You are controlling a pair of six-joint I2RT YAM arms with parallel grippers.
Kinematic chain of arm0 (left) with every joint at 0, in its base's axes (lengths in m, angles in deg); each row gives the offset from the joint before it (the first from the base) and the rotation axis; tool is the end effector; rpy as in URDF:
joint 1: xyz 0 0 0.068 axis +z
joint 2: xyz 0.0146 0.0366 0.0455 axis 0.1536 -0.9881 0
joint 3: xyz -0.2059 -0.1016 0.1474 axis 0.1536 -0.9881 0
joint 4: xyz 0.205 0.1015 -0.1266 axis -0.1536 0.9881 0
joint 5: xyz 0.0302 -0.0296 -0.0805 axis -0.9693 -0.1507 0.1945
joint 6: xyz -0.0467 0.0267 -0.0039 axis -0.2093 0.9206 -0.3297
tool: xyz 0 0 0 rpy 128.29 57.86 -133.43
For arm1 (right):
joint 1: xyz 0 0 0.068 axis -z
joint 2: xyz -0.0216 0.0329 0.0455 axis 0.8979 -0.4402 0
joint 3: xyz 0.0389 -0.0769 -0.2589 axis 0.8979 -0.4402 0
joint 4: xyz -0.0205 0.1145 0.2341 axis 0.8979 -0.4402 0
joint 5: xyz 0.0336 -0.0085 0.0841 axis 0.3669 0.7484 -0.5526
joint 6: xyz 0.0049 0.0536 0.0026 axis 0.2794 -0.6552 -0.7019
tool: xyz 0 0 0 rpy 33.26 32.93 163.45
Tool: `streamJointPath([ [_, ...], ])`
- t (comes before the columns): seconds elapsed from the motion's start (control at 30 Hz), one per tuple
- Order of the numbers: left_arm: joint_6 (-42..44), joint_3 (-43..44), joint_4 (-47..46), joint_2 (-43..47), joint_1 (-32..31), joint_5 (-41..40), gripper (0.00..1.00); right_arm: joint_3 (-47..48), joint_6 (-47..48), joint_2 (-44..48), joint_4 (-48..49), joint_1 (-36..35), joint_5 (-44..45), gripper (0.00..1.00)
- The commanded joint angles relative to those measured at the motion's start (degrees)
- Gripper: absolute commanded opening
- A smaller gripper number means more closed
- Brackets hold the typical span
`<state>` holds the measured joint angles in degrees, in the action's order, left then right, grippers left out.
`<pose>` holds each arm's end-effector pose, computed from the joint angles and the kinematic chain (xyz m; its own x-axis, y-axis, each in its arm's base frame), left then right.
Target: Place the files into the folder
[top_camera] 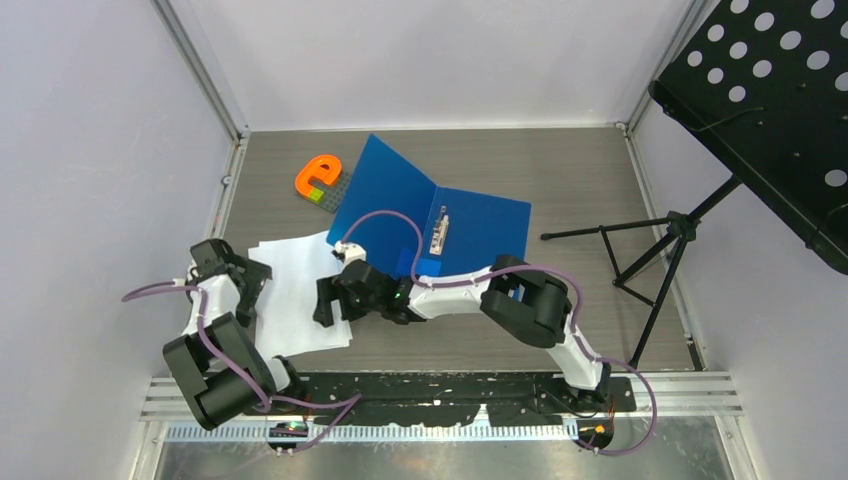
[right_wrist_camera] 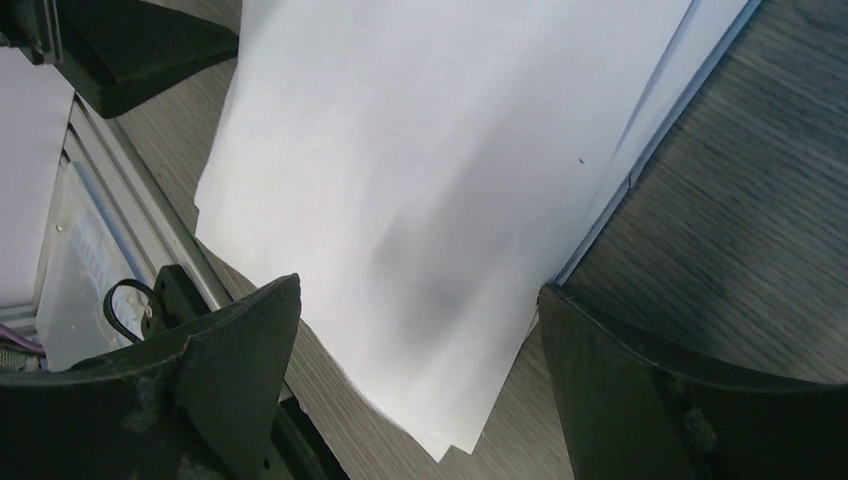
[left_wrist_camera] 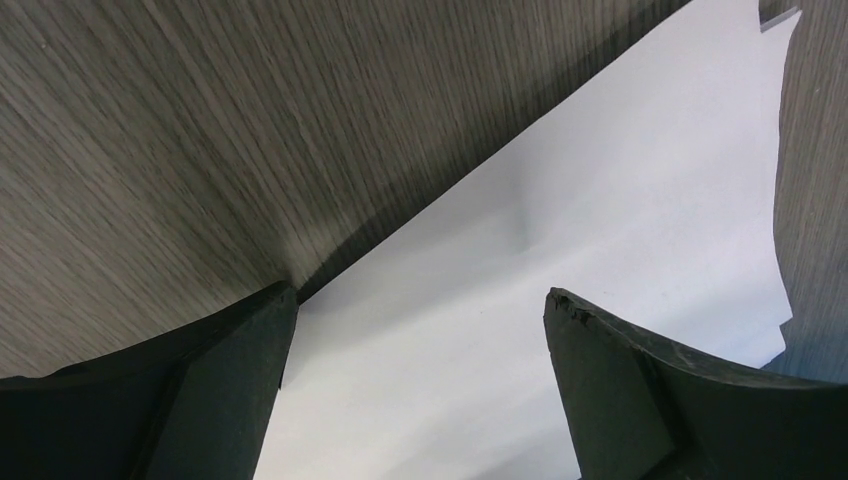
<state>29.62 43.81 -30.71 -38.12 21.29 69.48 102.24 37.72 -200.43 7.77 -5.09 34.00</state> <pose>0.1857 0.1084 0.1611 -0.1783 -0.9353 -0.3055 -0.9156 0.2714 -0.2966 0.1688 0.4369 0.1506 -0.7654 -0.1389 -0.6283 -0.5585 0.6284 0.5415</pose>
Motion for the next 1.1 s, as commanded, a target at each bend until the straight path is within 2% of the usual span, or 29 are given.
streamJointPath([
  [0.0, -1.47, -4.96, 1.92, -4.76, -0.34, 9.32, 1.00, 2.39, -1.37, -3.22, -0.86, 0.13, -0.50, 0.94],
  [0.3, 0.46, -6.02, 1.60, -4.62, -0.62, 13.53, 0.92, 6.41, -2.05, -6.73, -1.84, 0.50, -0.62, 0.94],
  [0.47, 1.12, -5.87, 2.55, -4.02, -0.64, 13.25, 0.89, 6.44, -3.18, -7.07, -2.73, 0.70, -0.61, 0.94],
  [0.63, 1.46, -6.68, 2.51, -4.36, -0.60, 13.68, 0.82, 3.99, -5.43, -6.11, 1.35, 2.35, -0.42, 0.94],
  [1.07, 3.25, -8.87, 2.47, -3.16, -0.60, 14.87, 0.76, 16.90, -1.64, -10.14, -5.97, 3.07, -2.79, 0.91],
])
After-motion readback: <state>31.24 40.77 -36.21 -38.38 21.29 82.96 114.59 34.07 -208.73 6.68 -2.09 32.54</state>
